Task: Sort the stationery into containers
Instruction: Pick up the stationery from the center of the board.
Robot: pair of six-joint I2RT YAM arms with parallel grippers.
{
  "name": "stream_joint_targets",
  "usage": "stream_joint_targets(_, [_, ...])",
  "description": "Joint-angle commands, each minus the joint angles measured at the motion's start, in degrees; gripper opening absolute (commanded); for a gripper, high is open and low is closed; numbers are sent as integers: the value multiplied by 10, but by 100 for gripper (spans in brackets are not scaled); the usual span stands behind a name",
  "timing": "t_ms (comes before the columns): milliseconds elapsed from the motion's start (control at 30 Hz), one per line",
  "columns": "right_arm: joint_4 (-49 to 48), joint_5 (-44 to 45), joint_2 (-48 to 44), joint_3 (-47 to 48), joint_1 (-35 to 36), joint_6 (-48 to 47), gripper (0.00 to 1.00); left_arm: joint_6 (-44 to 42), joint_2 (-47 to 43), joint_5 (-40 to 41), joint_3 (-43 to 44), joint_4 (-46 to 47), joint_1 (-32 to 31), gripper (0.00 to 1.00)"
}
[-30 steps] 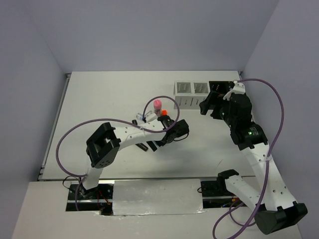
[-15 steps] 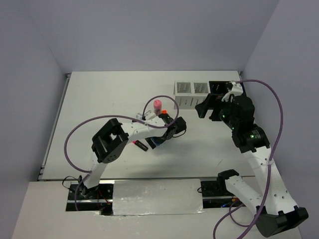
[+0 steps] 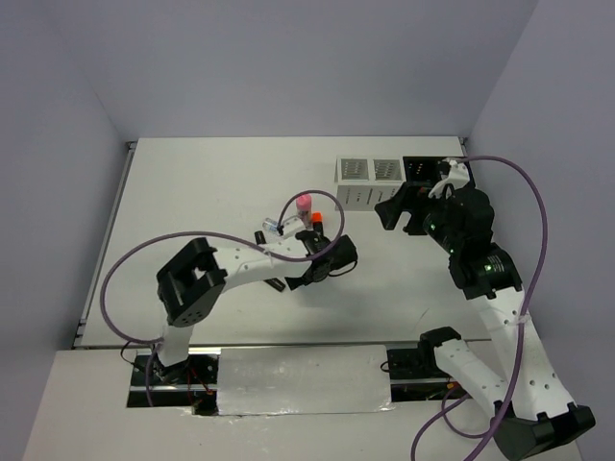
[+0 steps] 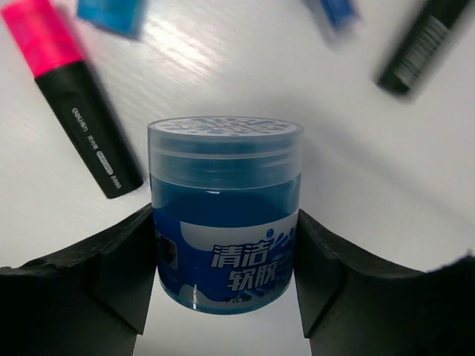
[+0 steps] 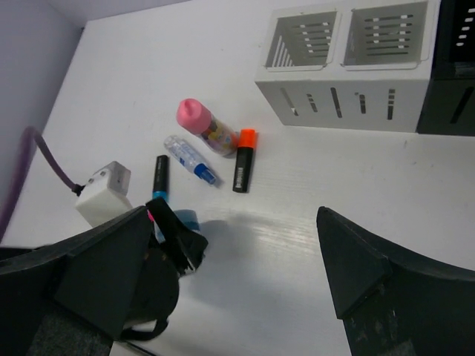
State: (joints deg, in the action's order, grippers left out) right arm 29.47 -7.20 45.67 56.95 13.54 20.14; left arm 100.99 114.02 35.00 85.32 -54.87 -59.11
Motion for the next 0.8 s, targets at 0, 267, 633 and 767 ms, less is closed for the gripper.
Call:
stream_joint_targets(0, [-42, -36, -27, -8, -4, 20, 100, -193, -119, 79, -3, 89, -49, 0])
stream_joint_targets(267, [-129, -239, -43, -33, -1, 106, 100, -779, -407, -214, -298, 601, -96, 0])
stream_joint_targets(633, [-131, -219, -74, -69, 129, 155, 100, -922, -588, -321, -435, 731, -98, 0])
stream_joint_targets(767, [-137, -174, -92, -103, 173, 174, 100, -940, -583, -331, -427, 746, -97, 0])
